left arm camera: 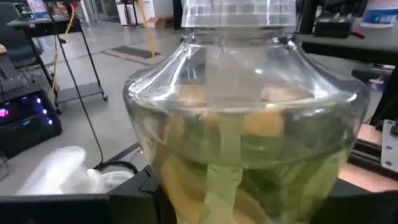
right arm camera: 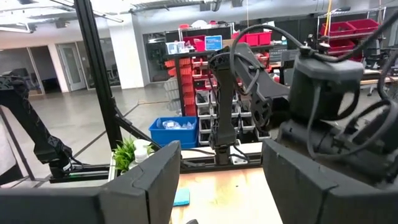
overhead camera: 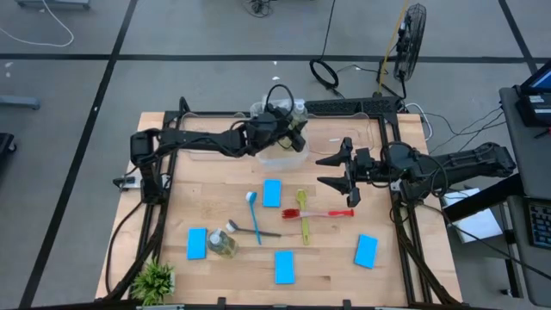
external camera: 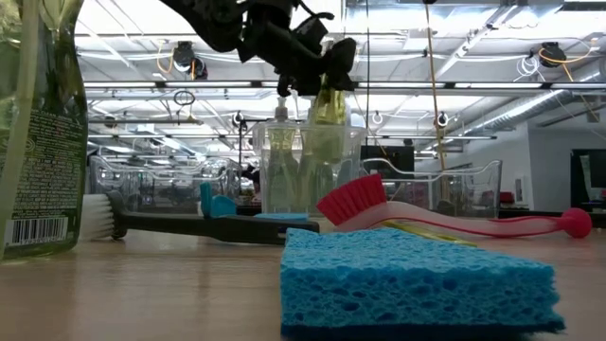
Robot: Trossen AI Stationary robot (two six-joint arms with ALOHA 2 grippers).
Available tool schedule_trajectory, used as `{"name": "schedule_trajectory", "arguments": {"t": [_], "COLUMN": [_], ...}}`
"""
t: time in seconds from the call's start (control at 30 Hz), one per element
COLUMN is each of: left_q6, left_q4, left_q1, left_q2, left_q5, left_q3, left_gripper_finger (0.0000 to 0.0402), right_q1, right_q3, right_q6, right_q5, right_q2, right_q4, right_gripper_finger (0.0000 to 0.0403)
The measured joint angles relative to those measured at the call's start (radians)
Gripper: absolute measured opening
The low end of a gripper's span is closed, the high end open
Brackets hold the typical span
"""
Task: Pick & Place Kitchen Sink Supplies
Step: Put the yellow dish soap into the white bin
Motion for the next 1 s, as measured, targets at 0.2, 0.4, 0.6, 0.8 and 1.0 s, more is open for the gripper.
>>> {"name": "schedule_trajectory", "arguments": {"t": [0.2,0.4,0.6,0.8,1.0], "left_q6": [-0.009,-0.004,-0.01,-0.029,-0.032], "left_q4": [-0.004,-0.034,-0.077,-0.094,-0.102], "left_q1": [0.004,0.008,0.02,0.024,0.028], "left_q2": [0.024,0.031,0.031,0.044,0.049], "left_q5": [0.017,0.017,0.05,0.066,0.083], "left_q3": [0.0,0.0,0.0,0.0,0.0], "left_gripper_finger": [0.0194,0.0204,0.0194,0.0221,0.0234], "right_q1": [0.0,0.0,0.0,0.0,0.0], "right_q3": [0.0,0.0,0.0,0.0,0.0], "right_q6": [0.0,0.001,0.001,0.0,0.0], "right_q5": [0.0,0.0,0.0,0.0,0.0], "right_q2": [0.0,0.0,0.0,0.0,0.0], "right_q4": [-0.001,-0.001,-0.001,-0.001,0.0], "right_gripper_finger": [0.021,0.021,0.021,0.021,0.021]}}
